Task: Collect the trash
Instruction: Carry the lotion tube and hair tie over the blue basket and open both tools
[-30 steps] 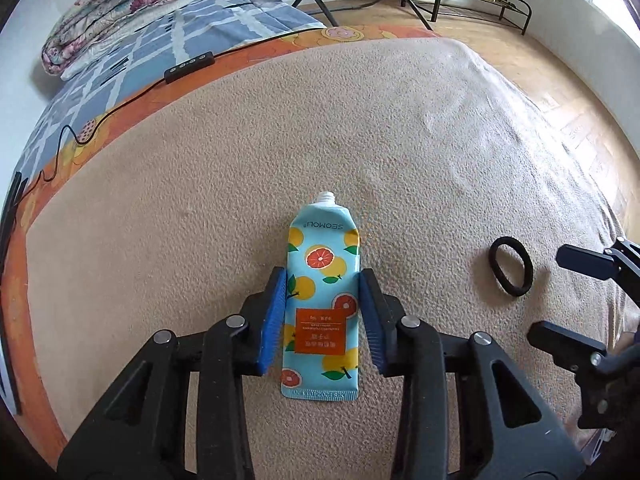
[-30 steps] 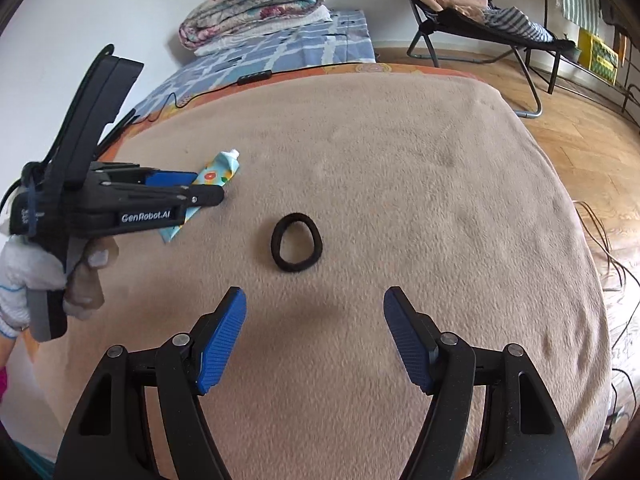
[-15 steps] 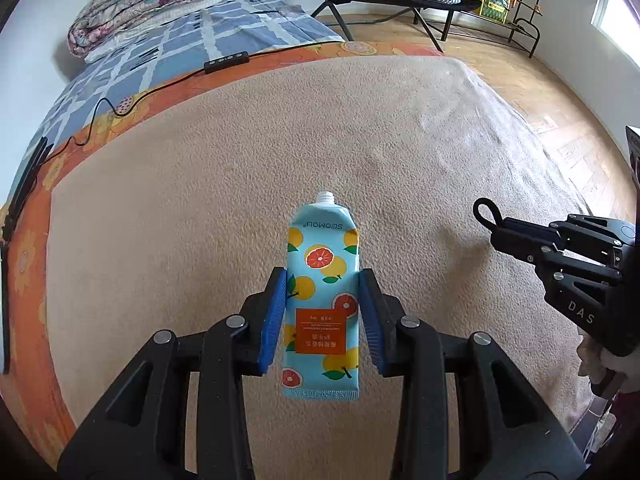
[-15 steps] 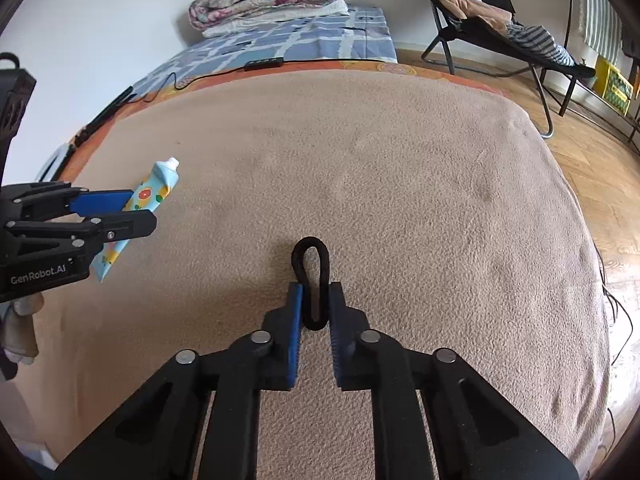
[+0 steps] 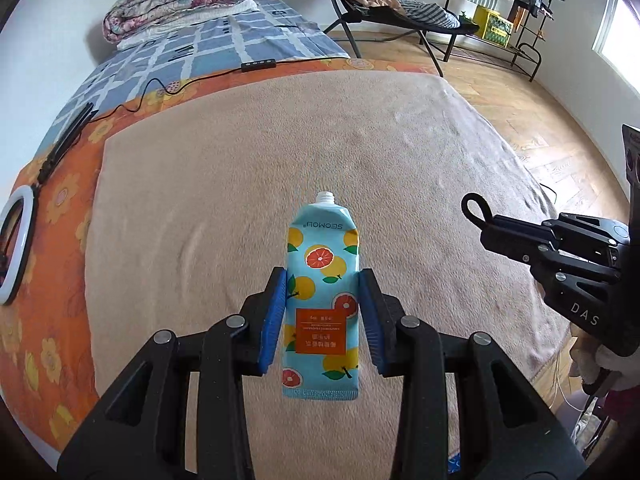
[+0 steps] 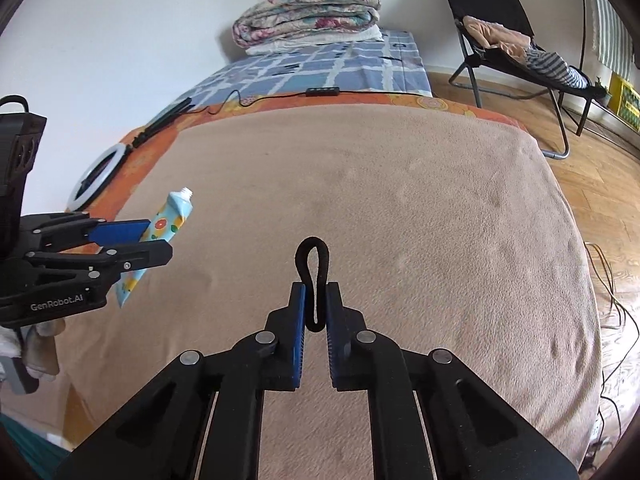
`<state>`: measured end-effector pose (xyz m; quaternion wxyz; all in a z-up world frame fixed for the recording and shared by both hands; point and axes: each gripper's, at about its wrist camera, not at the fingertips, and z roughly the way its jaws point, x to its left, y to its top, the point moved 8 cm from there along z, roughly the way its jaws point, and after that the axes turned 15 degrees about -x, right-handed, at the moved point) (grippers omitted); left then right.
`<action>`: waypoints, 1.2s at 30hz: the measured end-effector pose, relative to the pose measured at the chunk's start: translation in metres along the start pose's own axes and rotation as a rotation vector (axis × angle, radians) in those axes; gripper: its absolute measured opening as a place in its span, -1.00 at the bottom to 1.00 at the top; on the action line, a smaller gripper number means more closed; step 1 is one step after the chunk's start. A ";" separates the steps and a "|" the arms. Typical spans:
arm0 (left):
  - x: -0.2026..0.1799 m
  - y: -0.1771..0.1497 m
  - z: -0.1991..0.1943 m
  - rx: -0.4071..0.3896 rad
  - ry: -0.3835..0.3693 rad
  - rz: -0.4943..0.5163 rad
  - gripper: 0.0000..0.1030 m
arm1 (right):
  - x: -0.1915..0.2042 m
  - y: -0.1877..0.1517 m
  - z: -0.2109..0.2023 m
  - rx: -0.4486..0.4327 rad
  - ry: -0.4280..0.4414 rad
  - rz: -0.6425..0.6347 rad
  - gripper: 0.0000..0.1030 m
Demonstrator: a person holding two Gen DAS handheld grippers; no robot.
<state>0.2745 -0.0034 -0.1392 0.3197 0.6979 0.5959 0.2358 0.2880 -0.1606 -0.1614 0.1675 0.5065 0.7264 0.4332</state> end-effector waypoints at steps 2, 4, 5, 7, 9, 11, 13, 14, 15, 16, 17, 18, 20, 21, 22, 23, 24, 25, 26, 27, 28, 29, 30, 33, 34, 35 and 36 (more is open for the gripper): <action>-0.003 -0.008 -0.017 -0.005 0.002 -0.002 -0.29 | 0.014 -0.003 -0.013 -0.007 0.020 -0.021 -0.85; -0.005 -0.016 -0.034 -0.010 0.008 -0.003 -0.29 | 0.026 -0.006 -0.026 -0.012 0.037 -0.040 -0.85; -0.007 -0.020 -0.043 -0.014 0.013 -0.003 -0.29 | 0.031 -0.008 -0.032 -0.014 0.047 -0.044 -0.85; -0.011 -0.029 -0.058 -0.023 0.022 0.007 -0.29 | 0.041 -0.012 -0.044 -0.015 0.069 -0.051 -0.85; -0.017 -0.038 -0.072 -0.028 0.027 0.011 -0.29 | 0.049 -0.016 -0.056 -0.017 0.084 -0.062 -0.85; -0.021 -0.048 -0.085 -0.029 0.028 -0.001 -0.29 | 0.054 -0.023 -0.069 -0.019 0.096 -0.067 -0.85; -0.026 -0.057 -0.096 -0.033 0.028 -0.012 -0.29 | 0.059 -0.029 -0.079 -0.018 0.107 -0.069 -0.85; -0.028 -0.062 -0.101 -0.036 0.031 -0.015 -0.29 | 0.061 -0.033 -0.084 -0.017 0.112 -0.071 -0.85; -0.029 -0.066 -0.105 -0.039 0.034 -0.018 -0.29 | 0.063 -0.036 -0.089 -0.015 0.116 -0.073 -0.85; -0.031 -0.071 -0.109 -0.039 0.035 -0.022 -0.29 | 0.064 -0.040 -0.092 -0.012 0.120 -0.075 -0.85; -0.033 -0.077 -0.112 -0.037 0.034 -0.028 -0.29 | 0.066 -0.044 -0.096 -0.007 0.123 -0.076 -0.85; -0.034 -0.082 -0.116 -0.035 0.034 -0.031 -0.29 | 0.067 -0.048 -0.099 -0.002 0.126 -0.077 -0.85; -0.038 -0.095 -0.121 -0.029 0.032 -0.036 -0.29 | 0.071 -0.058 -0.107 0.007 0.133 -0.080 -0.85; -0.040 -0.100 -0.122 -0.023 0.030 -0.039 -0.29 | 0.073 -0.063 -0.111 0.012 0.135 -0.082 -0.85; -0.041 -0.107 -0.123 -0.015 0.028 -0.042 -0.29 | 0.075 -0.068 -0.114 0.017 0.136 -0.084 -0.85; -0.042 -0.114 -0.124 -0.007 0.027 -0.047 -0.29 | 0.076 -0.073 -0.118 0.022 0.137 -0.084 -0.85; -0.043 -0.121 -0.124 0.003 0.025 -0.055 -0.29 | 0.077 -0.079 -0.120 0.029 0.141 -0.082 -0.85; -0.044 -0.127 -0.124 0.013 0.022 -0.065 -0.29 | 0.078 -0.084 -0.121 0.037 0.144 -0.079 -0.85; -0.046 -0.135 -0.124 0.022 0.019 -0.073 -0.29 | 0.080 -0.089 -0.123 0.044 0.146 -0.078 -0.85; -0.047 -0.142 -0.124 0.031 0.017 -0.080 -0.29 | 0.081 -0.095 -0.125 0.051 0.148 -0.078 -0.85; -0.047 -0.149 -0.124 0.039 0.017 -0.085 -0.29 | 0.081 -0.100 -0.125 0.060 0.149 -0.078 -0.85; -0.048 -0.156 -0.123 0.049 0.016 -0.091 -0.29 | 0.082 -0.105 -0.126 0.068 0.150 -0.079 -0.85; -0.048 -0.163 -0.122 0.061 0.016 -0.099 -0.29 | 0.083 -0.110 -0.126 0.075 0.149 -0.080 -0.85; -0.048 -0.184 -0.119 0.095 0.017 -0.117 -0.29 | 0.085 -0.125 -0.129 0.095 0.148 -0.075 -0.85; -0.049 -0.189 -0.117 0.106 0.018 -0.121 -0.29 | 0.086 -0.129 -0.130 0.101 0.149 -0.072 -0.85; -0.049 -0.196 -0.116 0.116 0.015 -0.126 -0.29 | 0.086 -0.132 -0.130 0.107 0.149 -0.071 -0.85; -0.049 -0.201 -0.115 0.128 0.013 -0.131 -0.29 | 0.087 -0.136 -0.130 0.112 0.148 -0.073 -0.85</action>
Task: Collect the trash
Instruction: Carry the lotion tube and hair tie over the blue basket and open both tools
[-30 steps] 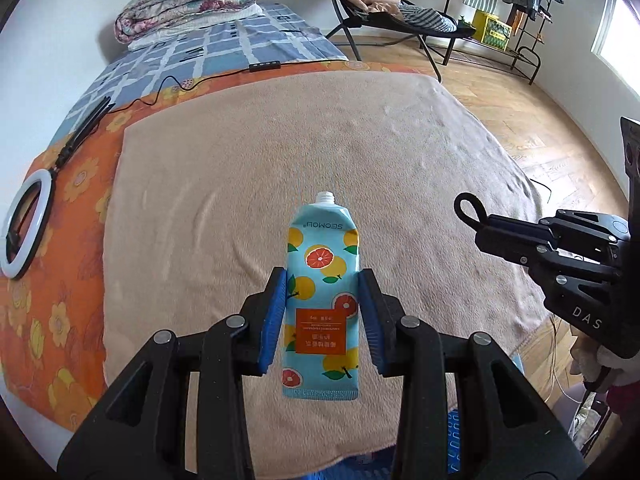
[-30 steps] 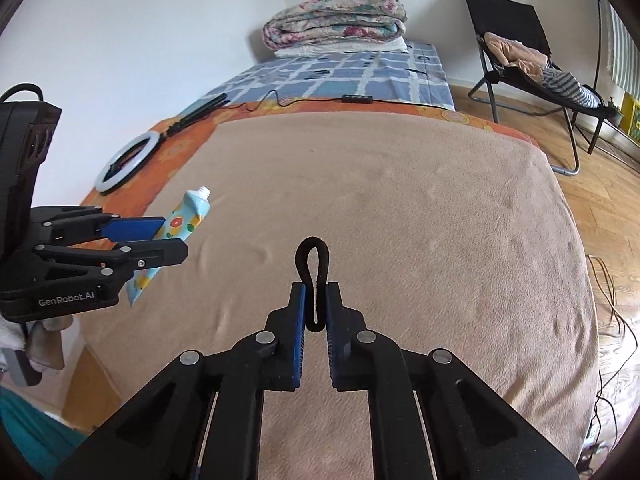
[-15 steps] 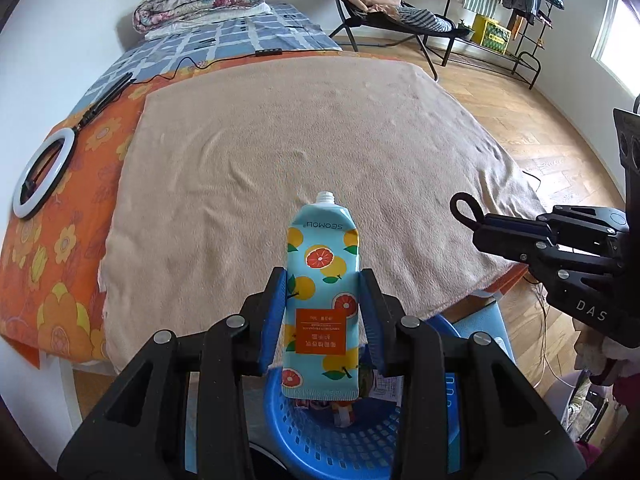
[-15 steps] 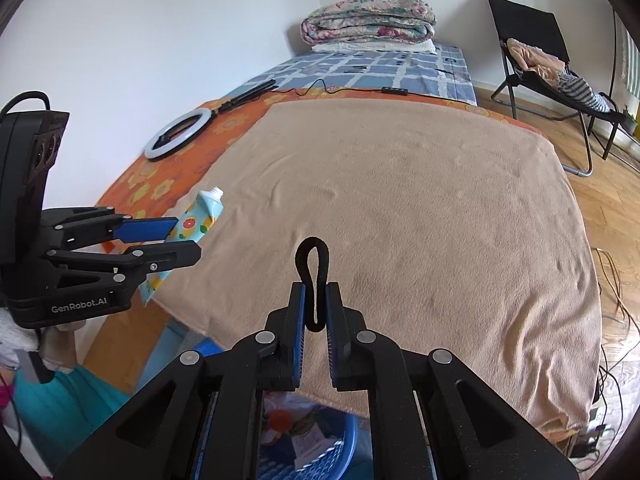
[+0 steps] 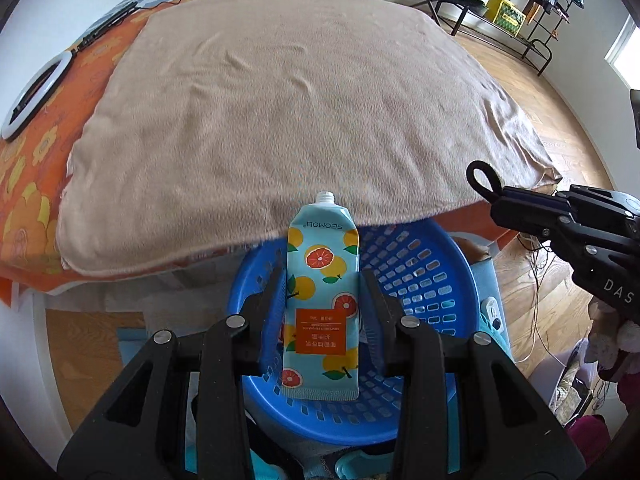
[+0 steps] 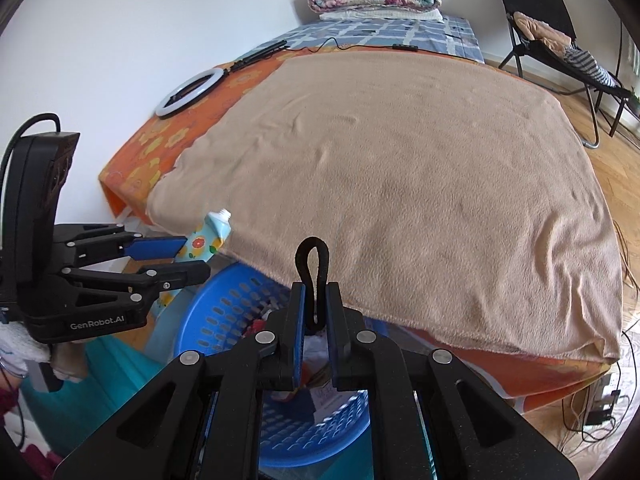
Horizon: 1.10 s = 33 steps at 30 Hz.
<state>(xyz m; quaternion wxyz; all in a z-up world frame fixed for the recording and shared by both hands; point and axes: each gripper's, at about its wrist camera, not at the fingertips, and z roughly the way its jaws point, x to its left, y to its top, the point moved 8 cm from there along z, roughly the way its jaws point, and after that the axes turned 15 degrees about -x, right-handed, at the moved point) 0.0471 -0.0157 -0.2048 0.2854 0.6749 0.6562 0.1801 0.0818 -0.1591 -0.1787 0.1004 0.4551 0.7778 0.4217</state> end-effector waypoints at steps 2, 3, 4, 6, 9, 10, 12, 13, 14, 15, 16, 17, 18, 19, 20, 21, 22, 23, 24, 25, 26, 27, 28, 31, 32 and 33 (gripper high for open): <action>0.001 -0.009 0.004 0.018 0.003 -0.007 -0.29 | 0.002 -0.007 0.000 0.011 -0.002 -0.003 -0.85; 0.001 -0.013 0.005 0.026 0.002 -0.011 -0.29 | 0.003 -0.011 0.000 0.017 -0.003 -0.003 -0.85; 0.002 -0.017 0.007 0.035 0.003 -0.014 -0.29 | 0.004 -0.015 0.001 0.024 -0.002 -0.001 -0.85; 0.003 -0.024 0.011 0.052 0.005 -0.017 -0.29 | 0.006 -0.023 0.003 0.038 0.000 0.002 -0.85; 0.001 -0.033 0.016 0.077 0.005 -0.016 -0.29 | 0.009 -0.034 0.006 0.060 0.002 0.001 -0.84; 0.001 -0.035 0.017 0.082 0.005 -0.014 -0.29 | 0.010 -0.037 0.007 0.068 0.003 0.001 -0.84; 0.000 -0.037 0.019 0.092 0.008 -0.008 -0.29 | 0.011 -0.043 0.009 0.081 0.005 0.003 -0.84; 0.000 -0.038 0.020 0.095 0.011 -0.006 -0.29 | 0.012 -0.046 0.010 0.086 0.005 0.003 -0.84; 0.000 -0.039 0.021 0.099 0.013 -0.006 -0.29 | 0.013 -0.048 0.010 0.091 0.004 0.002 -0.84; 0.000 -0.040 0.021 0.103 0.013 -0.007 -0.29 | 0.013 -0.050 0.012 0.096 0.003 0.002 -0.84; 0.000 -0.042 0.022 0.106 0.012 -0.009 -0.29 | 0.013 -0.052 0.012 0.100 0.003 0.003 -0.84; 0.000 -0.043 0.023 0.110 0.011 -0.011 -0.29 | 0.013 -0.053 0.013 0.104 0.004 0.006 -0.84; 0.001 -0.044 0.023 0.115 0.014 -0.013 -0.29 | 0.012 -0.055 0.014 0.107 0.004 0.007 -0.84; 0.001 -0.045 0.024 0.116 0.017 -0.013 -0.29 | 0.012 -0.056 0.015 0.111 0.000 0.008 -0.84; 0.002 -0.046 0.025 0.119 0.020 -0.013 -0.29 | 0.012 -0.057 0.015 0.114 -0.002 0.009 -0.84; 0.003 -0.047 0.026 0.122 0.023 -0.011 -0.29 | 0.011 -0.058 0.016 0.117 -0.005 0.011 -0.83; 0.005 -0.046 0.027 0.126 0.025 -0.010 -0.29 | 0.010 -0.059 0.017 0.121 -0.009 0.014 -0.75; 0.006 -0.048 0.029 0.130 0.028 -0.008 -0.28 | 0.009 -0.060 0.018 0.125 -0.011 0.018 -0.64; 0.006 -0.048 0.029 0.133 0.034 -0.004 -0.27 | 0.008 -0.060 0.019 0.130 -0.014 0.023 -0.56; 0.006 -0.049 0.030 0.135 0.038 0.000 -0.23 | 0.007 -0.061 0.020 0.133 -0.018 0.026 -0.41; 0.006 -0.049 0.031 0.135 0.041 0.003 -0.06 | 0.006 -0.062 0.020 0.134 -0.021 0.028 -0.33; 0.006 -0.049 0.031 0.131 0.042 0.005 0.10 | 0.005 -0.062 0.020 0.135 -0.026 0.028 -0.31; 0.006 -0.048 0.030 0.126 0.045 0.007 0.13 | 0.004 -0.063 0.020 0.137 -0.032 0.029 -0.30; 0.005 -0.045 0.029 0.119 0.049 0.008 0.14 | 0.000 -0.063 0.020 0.140 -0.046 0.036 -0.12; 0.006 -0.045 0.029 0.118 0.051 0.005 0.14 | -0.001 -0.063 0.019 0.138 -0.050 0.038 -0.02; 0.007 -0.045 0.029 0.117 0.053 0.002 0.14 | -0.002 -0.063 0.019 0.136 -0.053 0.040 0.01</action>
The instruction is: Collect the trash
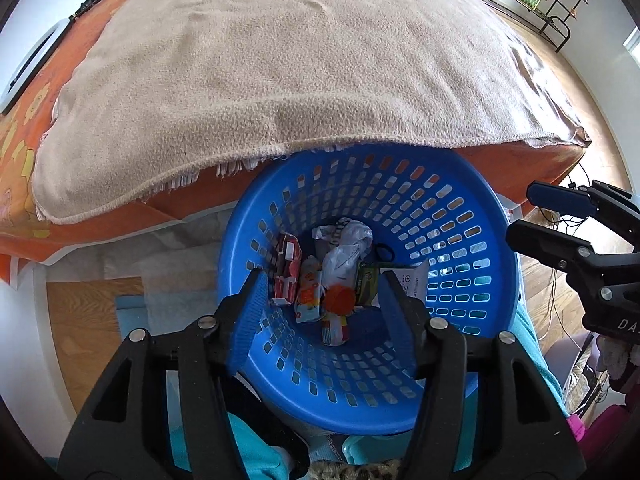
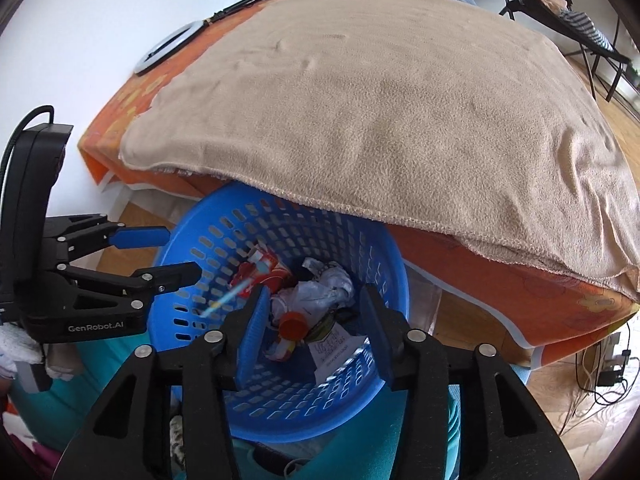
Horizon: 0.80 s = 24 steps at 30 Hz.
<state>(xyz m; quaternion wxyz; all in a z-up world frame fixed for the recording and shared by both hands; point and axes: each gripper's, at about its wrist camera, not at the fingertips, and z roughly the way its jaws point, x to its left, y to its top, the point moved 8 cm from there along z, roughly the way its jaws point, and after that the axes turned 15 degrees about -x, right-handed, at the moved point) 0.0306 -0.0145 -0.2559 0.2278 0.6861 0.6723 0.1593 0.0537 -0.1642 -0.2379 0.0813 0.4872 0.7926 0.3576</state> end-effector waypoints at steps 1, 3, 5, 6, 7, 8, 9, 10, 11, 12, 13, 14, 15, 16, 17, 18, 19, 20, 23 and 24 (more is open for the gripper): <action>0.000 0.001 0.000 0.000 0.001 -0.004 0.14 | -0.001 0.000 -0.001 -0.001 -0.003 0.001 0.04; 0.002 0.002 -0.002 -0.003 0.004 -0.011 0.15 | -0.003 0.000 -0.002 0.001 -0.010 0.001 0.04; 0.004 0.003 -0.003 -0.010 0.006 -0.016 0.15 | -0.006 0.000 -0.004 0.003 -0.019 -0.002 0.05; 0.005 0.004 -0.005 -0.015 0.007 -0.020 0.15 | -0.007 0.000 -0.004 0.004 -0.025 -0.003 0.07; 0.005 0.006 -0.006 -0.020 0.006 -0.026 0.15 | -0.008 0.000 -0.005 0.003 -0.033 -0.004 0.15; 0.006 0.007 -0.008 -0.025 0.004 -0.032 0.15 | -0.009 0.001 -0.006 -0.001 -0.040 -0.004 0.23; 0.006 0.008 -0.010 -0.031 0.004 -0.038 0.15 | -0.010 0.002 -0.008 -0.006 -0.047 -0.004 0.26; 0.007 0.010 -0.012 -0.037 0.006 -0.042 0.16 | -0.011 0.003 -0.009 -0.012 -0.053 -0.004 0.27; 0.007 0.012 -0.015 -0.045 0.007 -0.048 0.22 | -0.012 0.004 -0.010 -0.016 -0.058 -0.004 0.27; 0.008 0.014 -0.017 -0.055 0.007 -0.054 0.29 | -0.013 0.005 -0.012 -0.020 -0.066 -0.004 0.27; 0.008 0.016 -0.019 -0.065 0.007 -0.060 0.31 | -0.013 0.007 -0.012 -0.023 -0.074 -0.002 0.27; 0.008 0.018 -0.022 -0.073 0.007 -0.065 0.31 | -0.014 0.009 -0.013 -0.028 -0.081 0.000 0.27; 0.008 0.020 -0.024 -0.080 0.007 -0.071 0.31 | -0.016 0.011 -0.014 -0.034 -0.085 0.002 0.27; 0.007 0.023 -0.027 -0.088 0.006 -0.076 0.31 | -0.016 0.013 -0.015 -0.039 -0.087 0.005 0.27; 0.007 0.026 -0.031 -0.098 0.006 -0.080 0.31 | -0.018 0.015 -0.017 -0.045 -0.092 0.007 0.28; 0.007 0.029 -0.034 -0.109 0.006 -0.084 0.31 | -0.020 0.017 -0.019 -0.050 -0.097 0.009 0.28; 0.007 0.032 -0.037 -0.120 0.007 -0.087 0.31 | -0.021 0.019 -0.021 -0.056 -0.102 0.012 0.28; 0.007 0.036 -0.041 -0.130 0.005 -0.091 0.31 | -0.022 0.022 -0.023 -0.063 -0.105 0.014 0.28; 0.006 0.046 -0.052 -0.166 0.000 -0.100 0.31 | -0.025 0.029 -0.030 -0.086 -0.113 0.021 0.28; 0.006 0.051 -0.056 -0.180 0.001 -0.100 0.32 | -0.026 0.032 -0.033 -0.095 -0.117 0.023 0.28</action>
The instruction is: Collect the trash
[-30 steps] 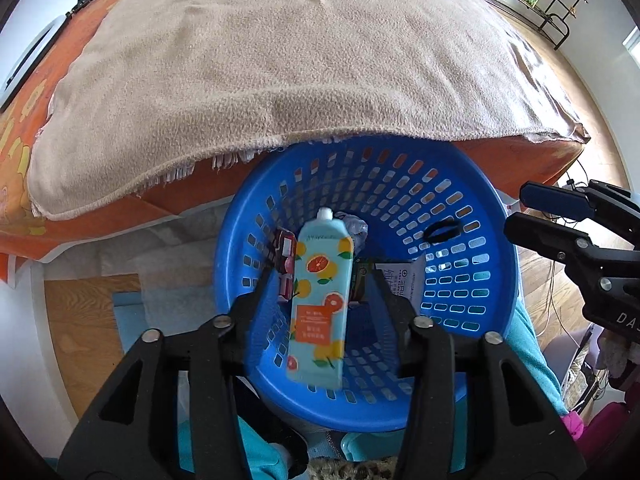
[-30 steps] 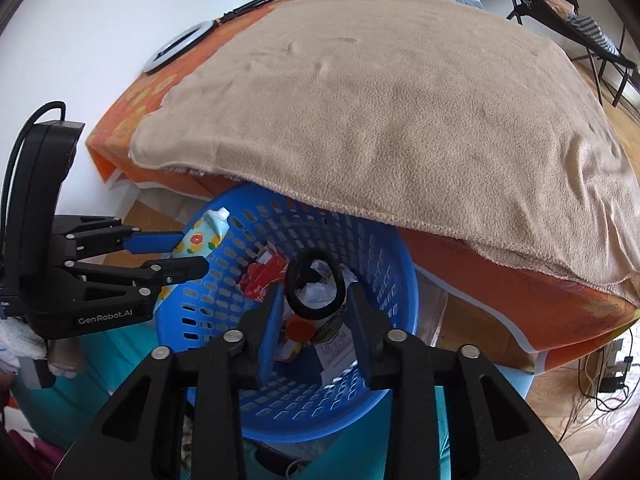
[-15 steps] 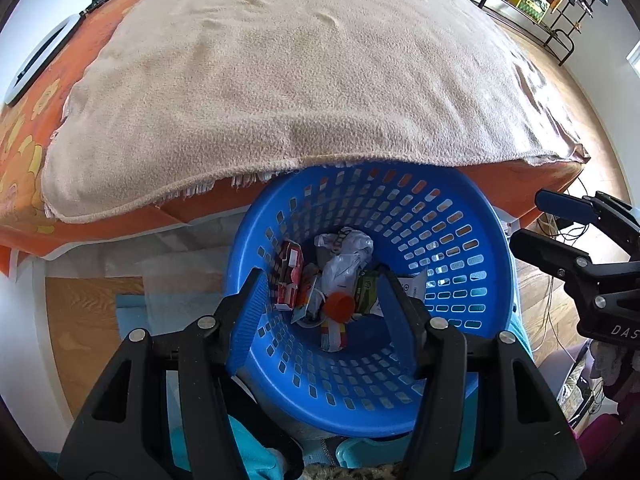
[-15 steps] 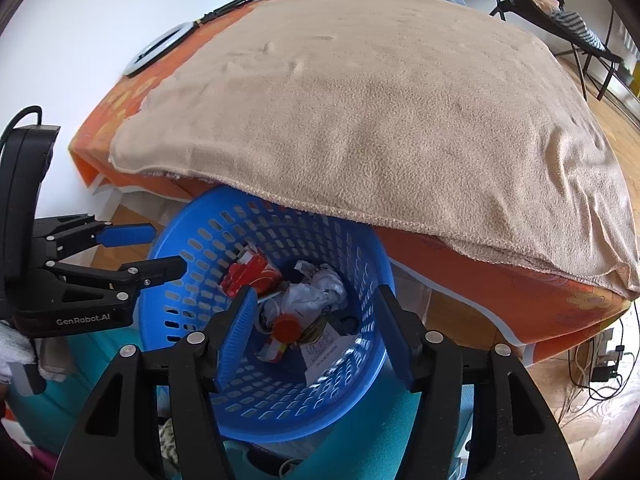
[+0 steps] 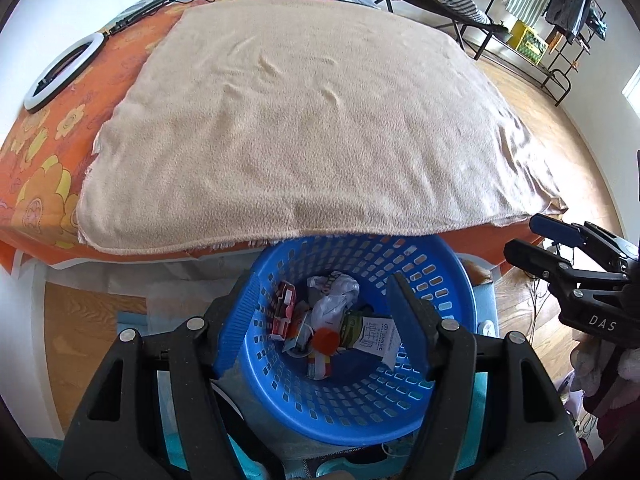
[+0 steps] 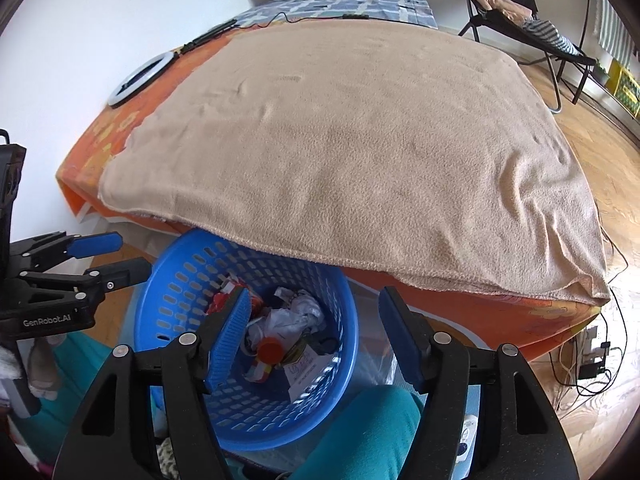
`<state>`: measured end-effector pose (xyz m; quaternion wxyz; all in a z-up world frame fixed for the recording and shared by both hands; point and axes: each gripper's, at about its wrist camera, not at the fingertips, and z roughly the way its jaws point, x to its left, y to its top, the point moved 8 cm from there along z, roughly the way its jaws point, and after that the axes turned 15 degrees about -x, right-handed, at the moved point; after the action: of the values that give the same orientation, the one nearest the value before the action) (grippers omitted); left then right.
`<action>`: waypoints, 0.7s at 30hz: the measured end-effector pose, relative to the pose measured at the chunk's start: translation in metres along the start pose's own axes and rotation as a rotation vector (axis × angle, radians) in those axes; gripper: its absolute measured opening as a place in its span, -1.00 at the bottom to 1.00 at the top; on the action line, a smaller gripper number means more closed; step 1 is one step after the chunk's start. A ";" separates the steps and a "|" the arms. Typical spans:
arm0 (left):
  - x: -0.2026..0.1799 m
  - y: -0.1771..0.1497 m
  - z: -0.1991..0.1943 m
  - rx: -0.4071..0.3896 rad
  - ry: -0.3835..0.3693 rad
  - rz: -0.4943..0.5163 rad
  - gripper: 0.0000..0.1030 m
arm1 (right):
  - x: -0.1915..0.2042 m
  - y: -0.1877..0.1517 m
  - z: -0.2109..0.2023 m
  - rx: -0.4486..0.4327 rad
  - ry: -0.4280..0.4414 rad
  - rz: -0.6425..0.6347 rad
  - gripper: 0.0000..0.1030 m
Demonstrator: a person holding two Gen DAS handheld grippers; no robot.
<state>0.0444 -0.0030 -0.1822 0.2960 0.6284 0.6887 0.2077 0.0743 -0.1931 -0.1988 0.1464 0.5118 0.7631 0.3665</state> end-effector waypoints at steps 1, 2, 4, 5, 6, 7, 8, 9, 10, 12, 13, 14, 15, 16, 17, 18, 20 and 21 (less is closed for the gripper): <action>-0.001 0.005 -0.003 -0.014 0.000 0.001 0.32 | -0.001 0.003 -0.003 -0.010 -0.002 0.002 0.28; -0.002 0.010 -0.007 -0.027 0.001 0.001 0.32 | -0.002 0.006 -0.005 -0.020 -0.003 0.005 0.28; -0.003 0.020 -0.014 -0.056 0.003 0.003 0.32 | -0.004 0.013 -0.011 -0.041 -0.008 0.011 0.28; -0.003 0.025 -0.018 -0.070 0.004 0.003 0.34 | -0.005 0.017 -0.013 -0.051 -0.009 0.016 0.29; -0.004 0.031 -0.023 -0.086 0.002 0.002 0.41 | -0.006 0.020 -0.016 -0.061 -0.007 0.023 0.31; -0.004 0.037 -0.028 -0.106 0.004 0.002 0.45 | -0.006 0.024 -0.019 -0.073 -0.005 0.029 0.36; -0.005 0.043 -0.033 -0.128 0.007 0.003 0.52 | -0.007 0.028 -0.023 -0.085 -0.003 0.037 0.39; -0.006 0.049 -0.038 -0.148 0.009 0.005 0.54 | -0.007 0.032 -0.026 -0.097 0.000 0.043 0.39; -0.007 0.055 -0.043 -0.164 0.008 0.007 0.54 | -0.006 0.036 -0.029 -0.107 0.003 0.047 0.39; -0.010 0.064 -0.052 -0.193 0.005 0.011 0.54 | -0.006 0.043 -0.035 -0.126 0.007 0.052 0.39; -0.011 0.069 -0.056 -0.207 0.004 0.015 0.55 | -0.006 0.047 -0.037 -0.136 0.007 0.053 0.39; -0.013 0.073 -0.060 -0.222 0.006 0.019 0.55 | -0.005 0.050 -0.040 -0.146 0.009 0.054 0.39; -0.015 0.077 -0.065 -0.237 0.009 0.024 0.55 | -0.005 0.054 -0.043 -0.155 0.014 0.056 0.39; -0.017 0.082 -0.070 -0.254 0.010 0.030 0.56 | -0.004 0.057 -0.046 -0.164 0.017 0.058 0.39; -0.019 0.086 -0.075 -0.270 0.012 0.036 0.58 | -0.004 0.061 -0.048 -0.174 0.021 0.060 0.39; -0.021 0.090 -0.080 -0.285 0.013 0.043 0.65 | -0.003 0.064 -0.052 -0.184 0.024 0.063 0.39; -0.025 0.098 -0.090 -0.321 0.008 0.051 0.77 | -0.003 0.070 -0.058 -0.204 0.033 0.069 0.46; -0.027 0.102 -0.095 -0.339 0.006 0.050 0.82 | -0.002 0.073 -0.061 -0.216 0.037 0.071 0.50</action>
<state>0.0573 -0.0086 -0.0410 0.3904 0.5859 0.6287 0.3302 0.0882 -0.2050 -0.1053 0.1734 0.5128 0.7032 0.4610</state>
